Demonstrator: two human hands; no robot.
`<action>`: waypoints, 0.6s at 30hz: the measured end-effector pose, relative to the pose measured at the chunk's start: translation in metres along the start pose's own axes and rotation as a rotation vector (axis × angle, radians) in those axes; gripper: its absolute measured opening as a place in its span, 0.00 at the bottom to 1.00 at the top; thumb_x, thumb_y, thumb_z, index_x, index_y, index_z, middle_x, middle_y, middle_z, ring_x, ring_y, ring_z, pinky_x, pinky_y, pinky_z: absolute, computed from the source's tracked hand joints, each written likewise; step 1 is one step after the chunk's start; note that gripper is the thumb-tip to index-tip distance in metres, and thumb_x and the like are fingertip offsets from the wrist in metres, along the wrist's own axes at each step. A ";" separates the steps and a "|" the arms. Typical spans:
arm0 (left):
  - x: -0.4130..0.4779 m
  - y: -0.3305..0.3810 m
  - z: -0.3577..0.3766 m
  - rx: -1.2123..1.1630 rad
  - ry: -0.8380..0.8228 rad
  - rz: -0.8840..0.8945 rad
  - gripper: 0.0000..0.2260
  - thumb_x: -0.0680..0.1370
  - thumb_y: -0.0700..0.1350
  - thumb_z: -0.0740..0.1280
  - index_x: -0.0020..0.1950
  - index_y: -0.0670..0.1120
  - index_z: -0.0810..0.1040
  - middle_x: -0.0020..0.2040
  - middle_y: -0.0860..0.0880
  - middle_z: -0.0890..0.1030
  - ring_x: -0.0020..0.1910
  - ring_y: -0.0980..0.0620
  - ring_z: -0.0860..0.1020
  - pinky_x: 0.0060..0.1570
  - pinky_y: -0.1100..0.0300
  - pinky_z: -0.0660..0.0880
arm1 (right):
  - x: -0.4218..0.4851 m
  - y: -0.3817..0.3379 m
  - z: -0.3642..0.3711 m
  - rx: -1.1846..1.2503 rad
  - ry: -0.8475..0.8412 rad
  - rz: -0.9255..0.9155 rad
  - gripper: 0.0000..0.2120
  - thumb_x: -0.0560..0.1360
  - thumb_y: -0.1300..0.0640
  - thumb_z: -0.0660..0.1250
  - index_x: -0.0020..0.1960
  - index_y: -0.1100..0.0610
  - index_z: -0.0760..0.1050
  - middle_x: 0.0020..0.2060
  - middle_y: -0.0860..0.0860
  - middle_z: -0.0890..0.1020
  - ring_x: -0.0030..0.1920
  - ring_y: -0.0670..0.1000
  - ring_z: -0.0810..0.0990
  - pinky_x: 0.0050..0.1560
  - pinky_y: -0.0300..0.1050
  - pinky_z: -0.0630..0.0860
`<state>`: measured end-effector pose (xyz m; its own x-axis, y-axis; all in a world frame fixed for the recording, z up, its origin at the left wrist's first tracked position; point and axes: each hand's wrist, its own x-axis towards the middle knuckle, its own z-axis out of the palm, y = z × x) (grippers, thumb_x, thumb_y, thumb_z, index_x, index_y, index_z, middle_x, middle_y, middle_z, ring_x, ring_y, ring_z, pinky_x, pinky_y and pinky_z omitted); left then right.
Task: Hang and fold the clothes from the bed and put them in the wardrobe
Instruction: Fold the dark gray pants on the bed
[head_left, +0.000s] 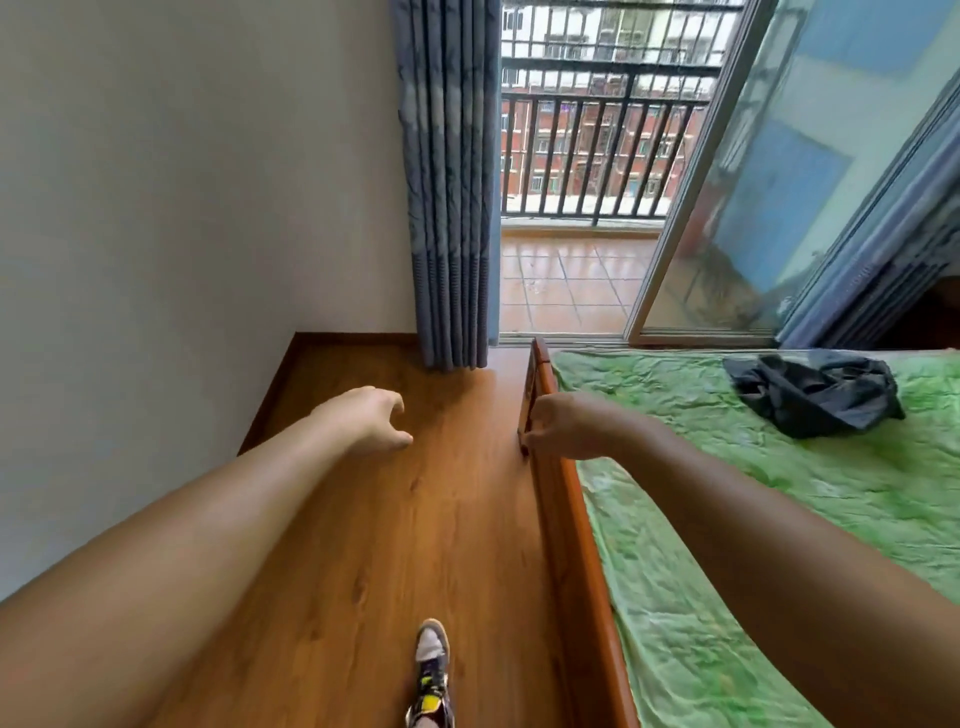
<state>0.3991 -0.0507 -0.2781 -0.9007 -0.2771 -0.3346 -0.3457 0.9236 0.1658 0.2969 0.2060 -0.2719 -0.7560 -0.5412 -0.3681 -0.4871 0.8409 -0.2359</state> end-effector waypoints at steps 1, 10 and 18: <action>0.028 0.000 -0.010 -0.002 0.007 0.012 0.26 0.78 0.58 0.69 0.74 0.52 0.71 0.72 0.48 0.73 0.69 0.47 0.75 0.62 0.52 0.77 | 0.023 0.002 -0.011 0.007 0.006 0.009 0.22 0.78 0.42 0.67 0.67 0.53 0.74 0.63 0.54 0.79 0.59 0.55 0.77 0.49 0.44 0.69; 0.270 0.009 -0.114 0.015 -0.007 0.110 0.24 0.78 0.57 0.69 0.73 0.52 0.72 0.70 0.49 0.75 0.67 0.48 0.76 0.60 0.53 0.78 | 0.206 0.049 -0.123 0.041 0.002 0.128 0.21 0.79 0.44 0.68 0.66 0.56 0.76 0.62 0.58 0.80 0.59 0.59 0.78 0.57 0.48 0.76; 0.483 0.076 -0.152 0.075 -0.064 0.217 0.20 0.76 0.59 0.69 0.65 0.53 0.77 0.61 0.51 0.80 0.57 0.51 0.79 0.55 0.54 0.78 | 0.379 0.151 -0.184 0.062 -0.006 0.202 0.26 0.78 0.41 0.66 0.70 0.55 0.73 0.67 0.57 0.78 0.65 0.59 0.76 0.61 0.48 0.74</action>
<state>-0.1021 -0.1542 -0.2861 -0.9323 -0.0549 -0.3574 -0.1233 0.9774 0.1716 -0.1440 0.1270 -0.2812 -0.8330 -0.3621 -0.4184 -0.2979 0.9307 -0.2122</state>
